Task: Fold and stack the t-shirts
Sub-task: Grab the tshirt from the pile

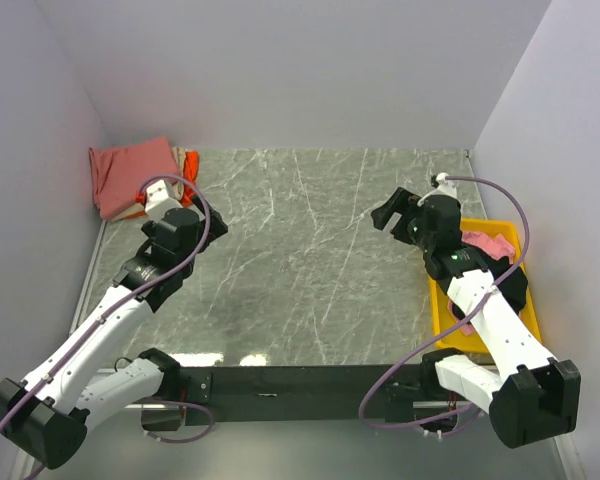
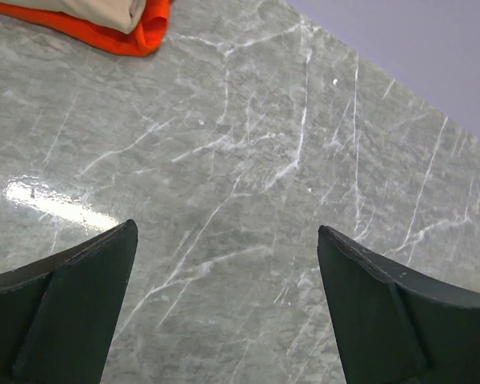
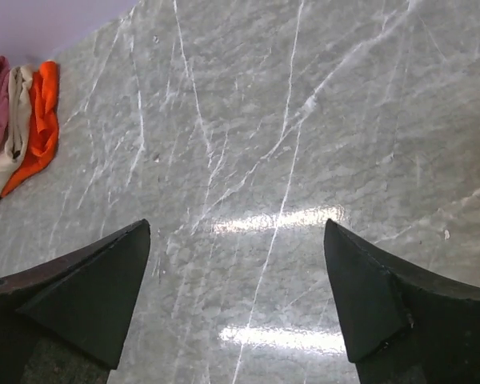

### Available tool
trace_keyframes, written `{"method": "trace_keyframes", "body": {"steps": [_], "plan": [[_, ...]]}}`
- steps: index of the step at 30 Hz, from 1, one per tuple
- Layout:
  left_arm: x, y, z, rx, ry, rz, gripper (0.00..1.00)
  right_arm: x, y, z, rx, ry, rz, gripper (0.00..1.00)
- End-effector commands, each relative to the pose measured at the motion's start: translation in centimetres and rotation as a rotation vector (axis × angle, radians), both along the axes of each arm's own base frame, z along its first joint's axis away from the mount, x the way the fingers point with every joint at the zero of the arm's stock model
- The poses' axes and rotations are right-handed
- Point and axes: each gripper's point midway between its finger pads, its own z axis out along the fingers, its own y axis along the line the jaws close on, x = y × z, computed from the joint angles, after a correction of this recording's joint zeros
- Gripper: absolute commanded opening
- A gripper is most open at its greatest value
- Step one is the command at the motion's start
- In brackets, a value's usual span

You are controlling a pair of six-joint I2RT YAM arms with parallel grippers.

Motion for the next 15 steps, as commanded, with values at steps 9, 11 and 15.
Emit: {"method": "trace_keyframes", "body": {"steps": [9, 11, 15], "plan": [[1.1, -1.3, 0.3, 0.007, -0.008, -0.049, 0.99, -0.5, -9.8, 0.3, -0.104, 0.160, -0.567, 1.00], [1.2, -1.7, 0.0, 0.005, 0.019, -0.063, 0.99, -1.8, -12.2, -0.7, -0.068, 0.243, -0.663, 1.00], [1.5, -3.1, -0.6, -0.005, 0.057, -0.124, 0.99, -4.8, -17.2, -2.2, 0.011, 0.339, -0.835, 1.00]]}}
